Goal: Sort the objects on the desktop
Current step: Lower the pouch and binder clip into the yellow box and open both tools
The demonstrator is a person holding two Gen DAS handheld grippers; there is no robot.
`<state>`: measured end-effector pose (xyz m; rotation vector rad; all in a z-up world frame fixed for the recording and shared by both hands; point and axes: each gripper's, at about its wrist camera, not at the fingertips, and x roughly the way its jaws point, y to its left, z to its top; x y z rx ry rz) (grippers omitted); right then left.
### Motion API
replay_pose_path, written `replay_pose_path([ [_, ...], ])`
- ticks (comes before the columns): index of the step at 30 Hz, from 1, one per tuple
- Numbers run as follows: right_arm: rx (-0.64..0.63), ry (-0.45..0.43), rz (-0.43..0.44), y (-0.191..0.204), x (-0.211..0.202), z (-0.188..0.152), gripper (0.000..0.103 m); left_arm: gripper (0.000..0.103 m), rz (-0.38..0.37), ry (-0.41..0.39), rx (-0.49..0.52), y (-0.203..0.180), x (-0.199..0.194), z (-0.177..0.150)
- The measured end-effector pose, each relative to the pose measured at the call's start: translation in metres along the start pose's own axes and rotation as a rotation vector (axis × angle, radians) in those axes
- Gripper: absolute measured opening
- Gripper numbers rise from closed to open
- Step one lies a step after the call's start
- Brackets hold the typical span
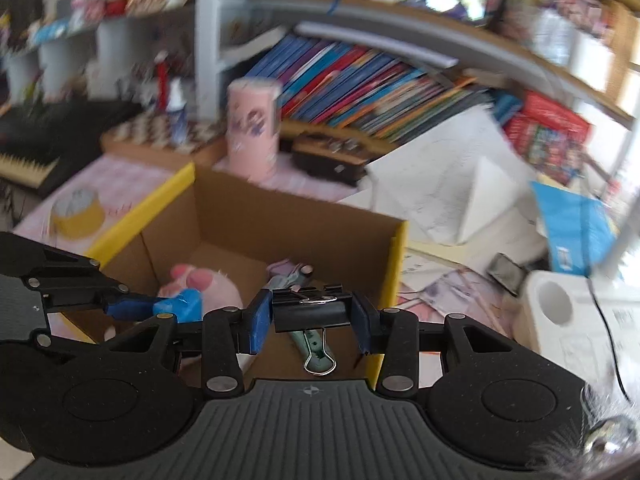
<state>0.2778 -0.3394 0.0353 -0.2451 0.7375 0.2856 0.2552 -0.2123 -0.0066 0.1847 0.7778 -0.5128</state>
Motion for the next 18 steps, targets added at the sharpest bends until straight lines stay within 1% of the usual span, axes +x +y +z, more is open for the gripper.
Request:
replay_pose_path([
  [4,-0.134,0.091,0.026,0.003,0.029,0.009,0.039,0.025,-0.003,0.026,-0.007,-0.001,0.005,0.001],
  [7,-0.190,0.144,0.049,0.007,0.046,0.010,0.039,0.025,-0.011,0.031,-0.019,0.000,0.007,0.002],
  [11,-0.191,0.193,0.076,0.009,0.063,0.008,0.039,0.025,-0.025,0.033,-0.038,0.002,0.007,0.001],
  [14,-0.203,0.220,0.070,0.013,0.071,0.004,0.039,0.027,-0.028,0.039,-0.036,0.003,0.007,0.002],
  [18,-0.176,0.214,0.063,0.009,0.072,0.000,0.039,0.031,-0.008,0.023,-0.030,0.003,0.006,0.000],
])
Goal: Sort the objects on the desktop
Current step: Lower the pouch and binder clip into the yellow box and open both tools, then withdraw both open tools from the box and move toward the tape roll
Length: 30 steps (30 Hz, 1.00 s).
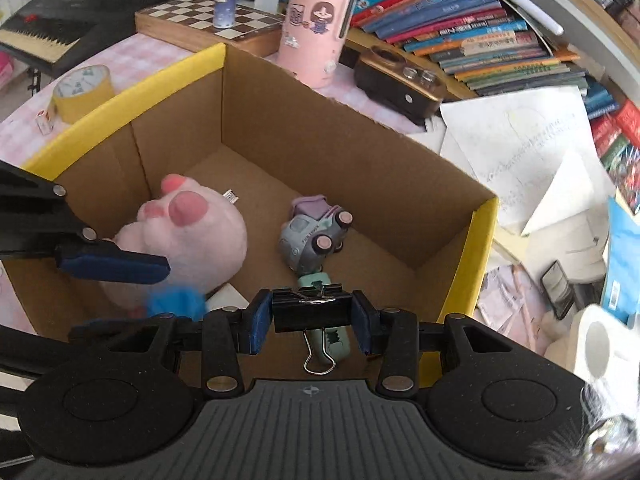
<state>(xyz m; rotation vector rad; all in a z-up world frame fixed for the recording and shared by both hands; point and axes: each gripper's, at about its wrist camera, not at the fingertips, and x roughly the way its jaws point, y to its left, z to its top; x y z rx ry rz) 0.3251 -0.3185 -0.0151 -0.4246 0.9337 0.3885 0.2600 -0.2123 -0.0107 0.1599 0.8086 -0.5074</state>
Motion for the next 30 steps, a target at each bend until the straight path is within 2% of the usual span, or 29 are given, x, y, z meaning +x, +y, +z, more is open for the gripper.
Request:
replay_pose_path([
  [3,0.020,-0.006,-0.001,0.000,-0.001,0.000,0.040,0.037,0.031,-0.011,0.006,-0.001,-0.003,0.000],
  [8,0.070,-0.059,0.001,-0.001,-0.015,-0.001,0.041,0.058,0.058,-0.053,0.015,0.002,-0.019,-0.003],
  [12,0.115,-0.125,-0.012,-0.003,-0.038,-0.004,0.053,0.071,0.053,-0.098,0.009,0.003,-0.038,-0.006],
  [15,0.156,-0.184,-0.033,-0.002,-0.059,-0.010,0.058,0.075,0.051,-0.148,0.013,0.001,-0.057,-0.008],
  [17,0.186,-0.227,-0.055,-0.001,-0.074,-0.015,0.061,0.082,0.055,-0.179,0.017,-0.001,-0.068,-0.010],
  [24,0.343,-0.353,-0.131,0.012,-0.117,-0.040,0.068,0.088,0.085,-0.268,0.022,0.002,-0.108,-0.028],
  [30,0.463,-0.427,-0.216,0.042,-0.140,-0.069,0.073,0.092,0.132,-0.314,-0.024,0.021,-0.136,-0.051],
])
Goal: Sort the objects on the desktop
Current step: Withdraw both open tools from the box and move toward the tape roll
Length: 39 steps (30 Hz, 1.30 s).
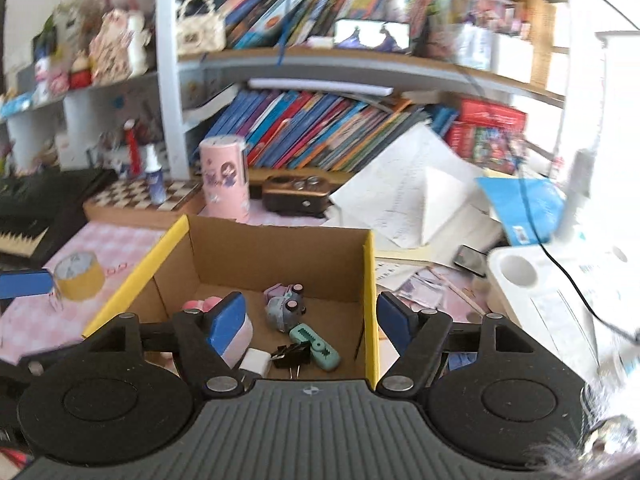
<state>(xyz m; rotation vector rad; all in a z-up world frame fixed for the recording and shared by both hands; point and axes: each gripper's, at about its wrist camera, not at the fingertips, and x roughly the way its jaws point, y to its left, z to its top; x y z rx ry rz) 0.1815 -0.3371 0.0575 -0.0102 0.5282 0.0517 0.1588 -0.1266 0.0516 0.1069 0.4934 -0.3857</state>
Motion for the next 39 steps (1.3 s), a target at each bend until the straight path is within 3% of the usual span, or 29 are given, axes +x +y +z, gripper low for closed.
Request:
replay_pose_path([
  [7,0.059,-0.025,-0.096,0.035,-0.033,-0.044,0.073,0.092,0.027,0.020,-0.045,0.031,-0.025,-0.027],
  [15,0.125,0.012,-0.150,0.078,-0.061,-0.083,0.073,0.092,0.030,0.044,-0.056,0.056,-0.056,-0.055],
  [39,0.161,0.117,-0.108,0.196,-0.095,-0.140,0.077,0.092,0.088,0.171,-0.061,0.117,-0.114,-0.119],
])
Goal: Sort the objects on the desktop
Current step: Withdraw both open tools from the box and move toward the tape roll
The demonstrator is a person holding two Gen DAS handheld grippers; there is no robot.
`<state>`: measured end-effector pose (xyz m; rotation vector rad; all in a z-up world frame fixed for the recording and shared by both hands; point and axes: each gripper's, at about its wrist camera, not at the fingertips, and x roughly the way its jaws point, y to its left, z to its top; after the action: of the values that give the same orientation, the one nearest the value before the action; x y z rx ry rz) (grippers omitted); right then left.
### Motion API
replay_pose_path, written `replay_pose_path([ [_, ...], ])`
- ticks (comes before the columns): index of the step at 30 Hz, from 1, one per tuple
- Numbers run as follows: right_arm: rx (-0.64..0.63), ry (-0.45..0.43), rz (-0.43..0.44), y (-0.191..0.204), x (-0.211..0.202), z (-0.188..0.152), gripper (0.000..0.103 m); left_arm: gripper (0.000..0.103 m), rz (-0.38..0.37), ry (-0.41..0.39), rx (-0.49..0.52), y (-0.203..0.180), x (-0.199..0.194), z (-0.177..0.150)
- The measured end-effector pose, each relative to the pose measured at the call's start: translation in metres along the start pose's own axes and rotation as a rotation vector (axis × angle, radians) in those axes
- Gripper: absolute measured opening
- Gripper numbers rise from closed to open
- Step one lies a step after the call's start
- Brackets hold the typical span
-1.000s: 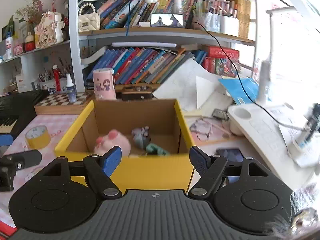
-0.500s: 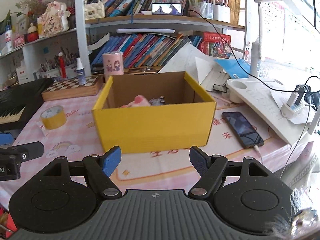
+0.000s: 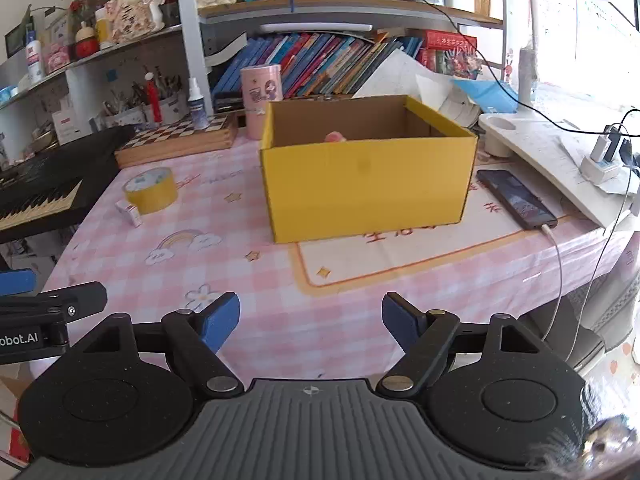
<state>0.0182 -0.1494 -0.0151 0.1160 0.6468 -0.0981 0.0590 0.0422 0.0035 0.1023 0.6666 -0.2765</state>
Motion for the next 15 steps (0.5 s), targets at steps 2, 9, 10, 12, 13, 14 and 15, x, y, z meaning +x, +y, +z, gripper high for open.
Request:
replay_pose_path([
  [2,-0.003,0.007,0.007,0.005,-0.001,-0.003,0.077,0.092,-0.003,0.007,0.006,0.002,-0.002,-0.003],
  [9,-0.019,0.018,0.026,0.020,-0.005,-0.010,0.079,0.092,-0.005,0.025,0.008,0.009,-0.008,-0.013],
  [10,-0.021,0.020,0.028,0.022,-0.005,-0.012,0.080,0.092,-0.004,0.027,0.006,0.010,-0.009,-0.014],
  [12,-0.030,0.025,0.034,0.026,-0.006,-0.013,0.080,0.092,-0.004,0.030,0.004,0.012,-0.010,-0.015],
  [13,-0.034,0.027,0.039,0.028,-0.006,-0.013,0.080,0.092,-0.003,0.032,0.003,0.013,-0.011,-0.015],
  [14,-0.040,0.029,0.044,0.030,-0.006,-0.013,0.080,0.092,-0.002,0.032,0.002,0.014,-0.012,-0.016],
  [15,-0.045,0.030,0.048,0.032,-0.006,-0.013,0.080,0.092,0.000,0.032,0.001,0.015,-0.013,-0.017],
])
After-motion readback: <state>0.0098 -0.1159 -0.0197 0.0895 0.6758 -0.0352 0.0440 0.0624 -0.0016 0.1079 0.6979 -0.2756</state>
